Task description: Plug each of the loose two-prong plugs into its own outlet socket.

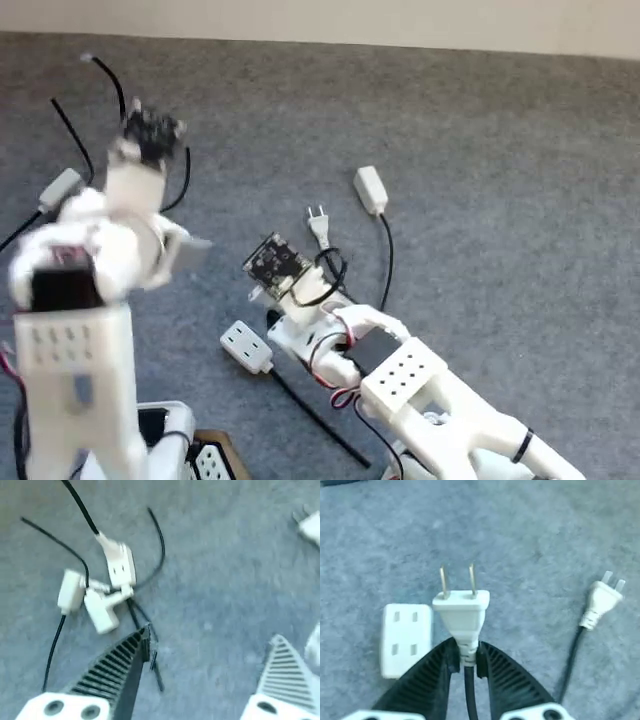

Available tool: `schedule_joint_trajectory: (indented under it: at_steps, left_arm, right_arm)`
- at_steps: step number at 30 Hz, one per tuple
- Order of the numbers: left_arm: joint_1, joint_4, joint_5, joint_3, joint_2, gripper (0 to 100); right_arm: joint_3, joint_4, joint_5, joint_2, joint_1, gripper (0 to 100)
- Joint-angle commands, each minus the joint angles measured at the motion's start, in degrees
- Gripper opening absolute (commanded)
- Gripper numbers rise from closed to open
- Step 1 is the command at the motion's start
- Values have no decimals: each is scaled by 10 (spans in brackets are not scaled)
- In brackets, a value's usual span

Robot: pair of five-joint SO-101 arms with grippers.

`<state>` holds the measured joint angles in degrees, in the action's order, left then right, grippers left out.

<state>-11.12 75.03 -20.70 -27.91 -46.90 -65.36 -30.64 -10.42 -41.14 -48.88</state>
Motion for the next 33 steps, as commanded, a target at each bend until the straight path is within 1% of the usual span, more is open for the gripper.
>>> schedule_joint_trajectory:
  at_steps: [1,5,8,11,14,20,22,26,33]
  left_arm:
    - [40,-115,33,-218,-158,396]
    - [77,-121,51,-276,-234,401]
    - [98,-122,64,-305,-279,400]
    - [114,-125,72,-344,-314,397]
    - [115,-142,72,-386,-339,397]
    - [116,-202,72,-483,-353,396]
    - [115,-209,70,-494,-353,396]
    - [117,-211,69,-495,-352,396]
    - [118,-210,69,-495,-351,396]
  right_arm:
    - [0,0,-2,-16,-30,5]
    - [0,-5,19,-16,-29,5]
    - [3,-36,21,-16,-28,5]
    - [19,-61,45,-16,-27,5]
    - [45,-93,48,-17,-24,5]
    - [122,-179,46,-17,-22,5]
    - [143,-198,45,-17,-22,5]
    - [162,-200,44,-31,-22,5]
    - [165,-213,47,-163,-24,5]
